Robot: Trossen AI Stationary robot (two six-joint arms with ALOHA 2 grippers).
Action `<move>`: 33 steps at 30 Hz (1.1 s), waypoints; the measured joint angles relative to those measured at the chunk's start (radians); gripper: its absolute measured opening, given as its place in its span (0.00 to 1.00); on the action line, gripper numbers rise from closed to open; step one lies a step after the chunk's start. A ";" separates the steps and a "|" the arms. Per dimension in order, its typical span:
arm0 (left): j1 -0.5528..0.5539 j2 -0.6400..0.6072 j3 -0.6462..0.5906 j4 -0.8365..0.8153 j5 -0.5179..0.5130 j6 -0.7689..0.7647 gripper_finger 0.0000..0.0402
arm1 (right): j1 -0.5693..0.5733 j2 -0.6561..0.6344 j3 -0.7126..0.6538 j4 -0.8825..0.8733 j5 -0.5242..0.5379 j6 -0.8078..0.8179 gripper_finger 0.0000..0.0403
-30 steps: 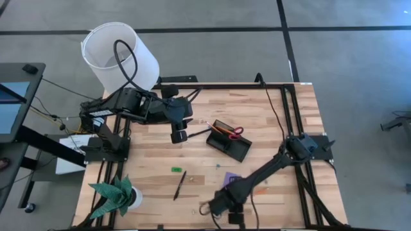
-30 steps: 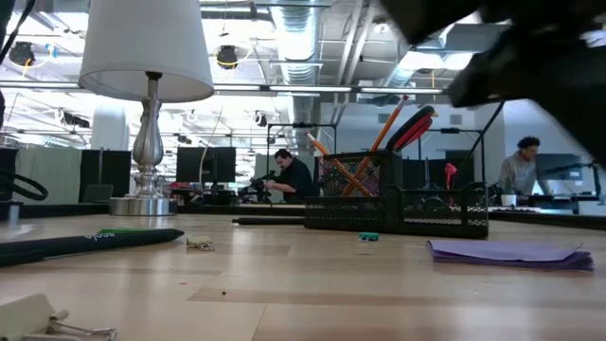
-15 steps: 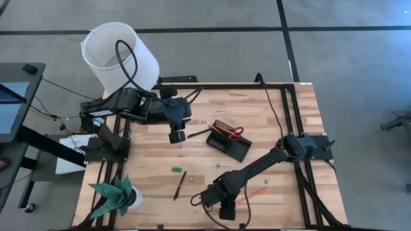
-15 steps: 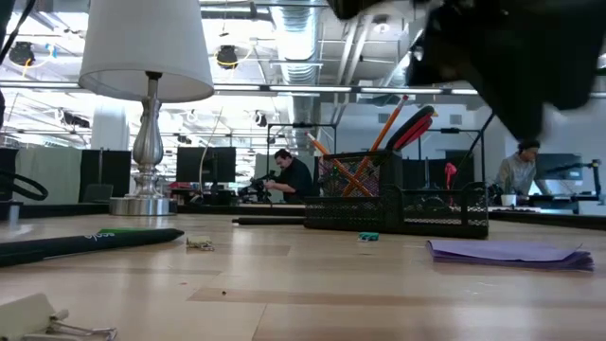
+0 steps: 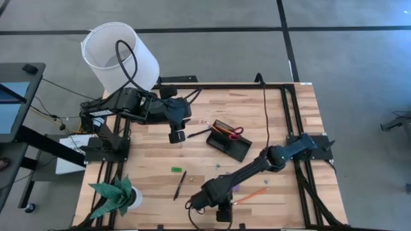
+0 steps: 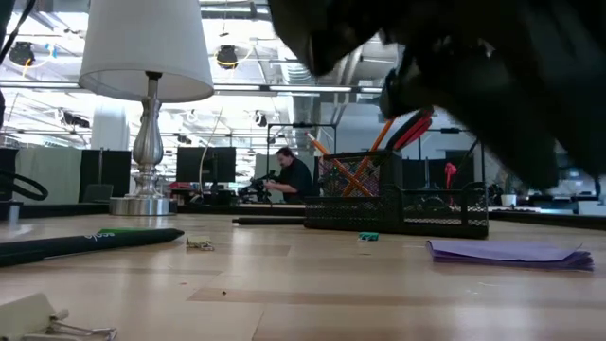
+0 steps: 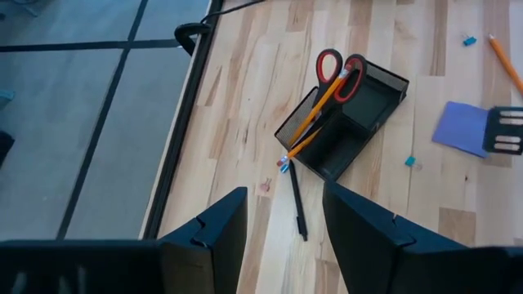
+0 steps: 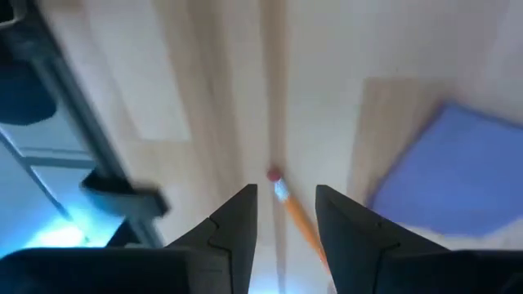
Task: Pick and place office supplies into organizer
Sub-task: Put the orange pencil into the black desk organizer
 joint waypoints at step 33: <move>0.000 0.000 0.000 -0.003 0.002 -0.045 0.39 | 0.060 -0.006 -0.086 0.056 0.014 -0.001 0.30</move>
